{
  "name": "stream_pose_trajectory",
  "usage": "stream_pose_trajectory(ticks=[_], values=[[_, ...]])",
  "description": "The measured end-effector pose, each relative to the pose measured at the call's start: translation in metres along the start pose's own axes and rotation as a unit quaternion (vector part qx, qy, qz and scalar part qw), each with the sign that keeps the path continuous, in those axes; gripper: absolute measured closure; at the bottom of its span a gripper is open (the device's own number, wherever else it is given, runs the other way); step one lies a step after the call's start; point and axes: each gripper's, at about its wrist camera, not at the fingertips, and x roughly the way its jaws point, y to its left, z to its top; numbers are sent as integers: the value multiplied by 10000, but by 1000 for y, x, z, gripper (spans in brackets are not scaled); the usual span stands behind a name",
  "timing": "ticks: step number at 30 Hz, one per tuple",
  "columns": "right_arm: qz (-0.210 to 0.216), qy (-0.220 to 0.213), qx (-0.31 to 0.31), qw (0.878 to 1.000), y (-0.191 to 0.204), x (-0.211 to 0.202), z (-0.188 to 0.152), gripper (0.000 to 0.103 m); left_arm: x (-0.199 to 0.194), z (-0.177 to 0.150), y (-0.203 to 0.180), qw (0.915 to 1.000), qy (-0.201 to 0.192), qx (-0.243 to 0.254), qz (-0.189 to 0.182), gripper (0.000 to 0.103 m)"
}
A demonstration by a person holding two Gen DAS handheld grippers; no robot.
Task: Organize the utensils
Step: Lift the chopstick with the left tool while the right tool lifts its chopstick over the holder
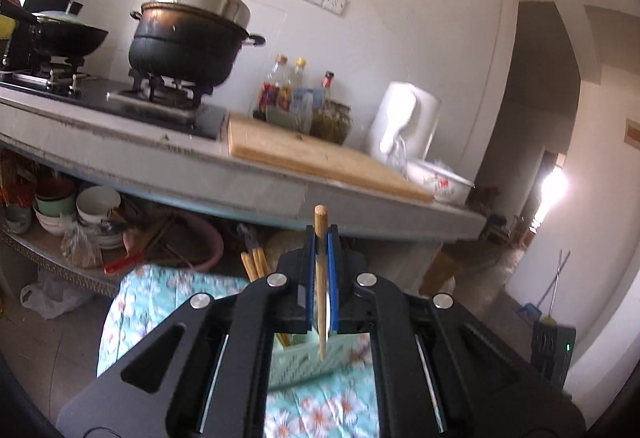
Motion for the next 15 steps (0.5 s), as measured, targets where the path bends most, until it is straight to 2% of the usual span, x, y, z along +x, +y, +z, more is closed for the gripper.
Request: stream_pose_trajectory(ticks=[2, 6, 11, 15], values=[[-9, 22, 20, 10000, -2, 1, 0, 97, 10, 6, 1, 9996, -188, 26, 192, 98], [-18, 64, 45, 10000, -4, 5, -1, 97, 35, 6, 10, 9985, -305, -47, 443, 98], [-23, 128, 65, 9999, -7, 11, -1, 97, 69, -5, 25, 9975, -236, -237, 624, 98], [-33, 164, 93, 9998, -9, 15, 0, 97, 95, -24, 34, 9970, 14, -385, 672, 98]])
